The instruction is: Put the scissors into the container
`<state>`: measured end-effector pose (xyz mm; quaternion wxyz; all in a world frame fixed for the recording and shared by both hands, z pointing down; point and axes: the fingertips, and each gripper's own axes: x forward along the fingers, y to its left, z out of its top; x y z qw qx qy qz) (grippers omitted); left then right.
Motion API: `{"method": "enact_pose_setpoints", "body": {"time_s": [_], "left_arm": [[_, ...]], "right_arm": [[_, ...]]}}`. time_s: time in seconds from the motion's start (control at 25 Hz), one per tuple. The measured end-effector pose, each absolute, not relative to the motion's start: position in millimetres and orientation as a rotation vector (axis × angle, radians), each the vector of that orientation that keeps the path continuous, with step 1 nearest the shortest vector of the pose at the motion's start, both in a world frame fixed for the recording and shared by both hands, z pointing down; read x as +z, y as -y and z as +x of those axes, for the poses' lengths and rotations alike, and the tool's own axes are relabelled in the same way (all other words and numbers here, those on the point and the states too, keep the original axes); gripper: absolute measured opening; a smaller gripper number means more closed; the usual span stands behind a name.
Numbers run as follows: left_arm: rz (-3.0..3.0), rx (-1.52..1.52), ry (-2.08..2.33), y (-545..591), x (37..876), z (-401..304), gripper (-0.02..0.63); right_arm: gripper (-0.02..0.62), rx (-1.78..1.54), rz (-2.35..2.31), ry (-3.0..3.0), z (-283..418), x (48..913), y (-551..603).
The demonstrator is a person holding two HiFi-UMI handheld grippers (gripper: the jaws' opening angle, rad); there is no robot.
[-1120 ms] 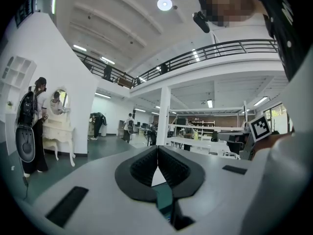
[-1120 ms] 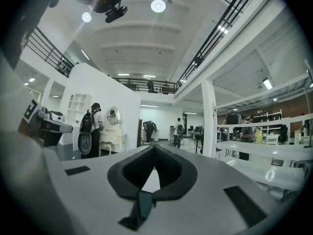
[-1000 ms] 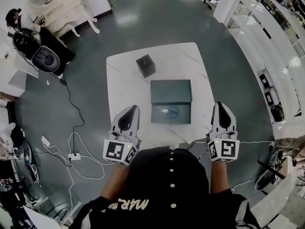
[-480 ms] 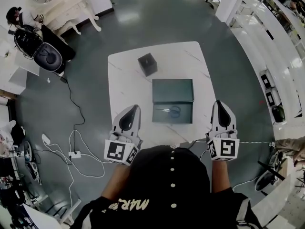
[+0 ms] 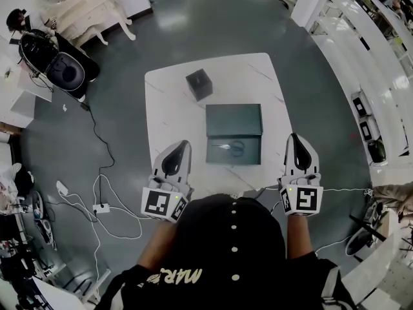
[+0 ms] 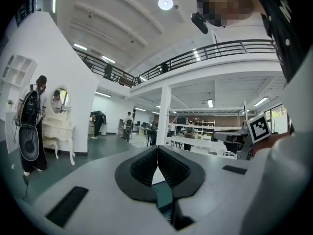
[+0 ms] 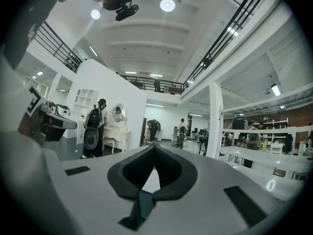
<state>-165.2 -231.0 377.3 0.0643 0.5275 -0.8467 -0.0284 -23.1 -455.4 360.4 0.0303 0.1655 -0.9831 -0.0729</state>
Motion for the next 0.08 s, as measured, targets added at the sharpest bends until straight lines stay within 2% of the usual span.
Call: {"method": "enact_pose_setpoints", "body": {"time_s": [0.08], "left_arm": [[1.596, -0.085, 2.556, 231.6, 378.1, -164.6, 0.026]], "right_arm": [[0.012, -0.235, 0.502, 3.029, -23.4, 361.6, 454.6]]}}
